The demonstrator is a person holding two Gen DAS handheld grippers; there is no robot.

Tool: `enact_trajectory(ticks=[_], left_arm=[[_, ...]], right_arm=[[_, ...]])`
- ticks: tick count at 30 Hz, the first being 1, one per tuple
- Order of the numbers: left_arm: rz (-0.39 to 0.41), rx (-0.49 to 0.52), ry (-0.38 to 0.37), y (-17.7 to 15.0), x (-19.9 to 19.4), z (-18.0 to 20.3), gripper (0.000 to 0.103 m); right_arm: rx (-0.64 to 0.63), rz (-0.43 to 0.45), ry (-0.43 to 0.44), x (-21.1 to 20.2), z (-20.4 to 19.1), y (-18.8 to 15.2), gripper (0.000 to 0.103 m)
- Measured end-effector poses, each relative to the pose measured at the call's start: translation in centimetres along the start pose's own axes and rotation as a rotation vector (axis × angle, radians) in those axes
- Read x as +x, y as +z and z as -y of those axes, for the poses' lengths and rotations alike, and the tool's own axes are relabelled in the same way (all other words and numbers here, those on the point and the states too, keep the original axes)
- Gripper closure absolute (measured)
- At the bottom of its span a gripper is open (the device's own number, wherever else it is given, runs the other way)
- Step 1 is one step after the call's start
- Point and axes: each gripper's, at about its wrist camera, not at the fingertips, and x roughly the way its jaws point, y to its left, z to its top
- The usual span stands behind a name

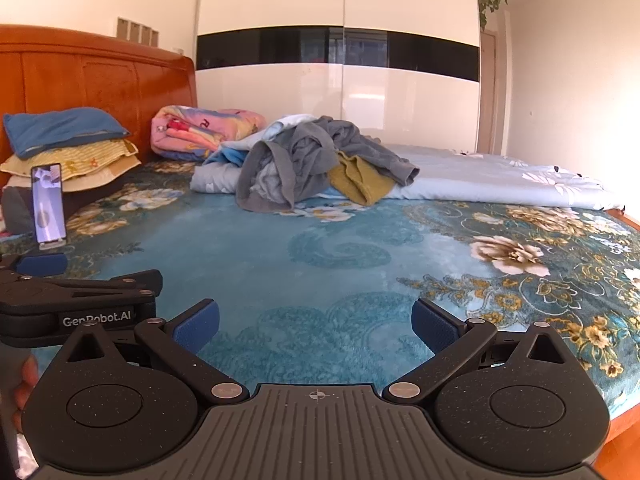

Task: Fold clothes
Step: 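Move both grippers toward the clothes pile on the bed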

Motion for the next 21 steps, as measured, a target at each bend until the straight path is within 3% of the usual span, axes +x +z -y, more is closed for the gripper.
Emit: enact_trajectory(ticks=[4, 14, 21], left_arm=[[0.005, -0.002, 0.003, -0.1, 0.3, 0.6, 0.001], [-0.002, 0.013, -0.092, 0.2, 0.5, -0.2, 0.001], [-0.028, 0.04, -0.152, 1.5, 1.9, -0.1, 0.001]], right_arm=[[0.008, 0.015, 0.003, 0.0, 0.1, 0.1, 0.0], [0.036, 0.027, 0.075, 0.4, 0.5, 0.2, 0.0], [0.03, 0.043, 0.044, 1.3, 1.7, 0.7, 0.0]])
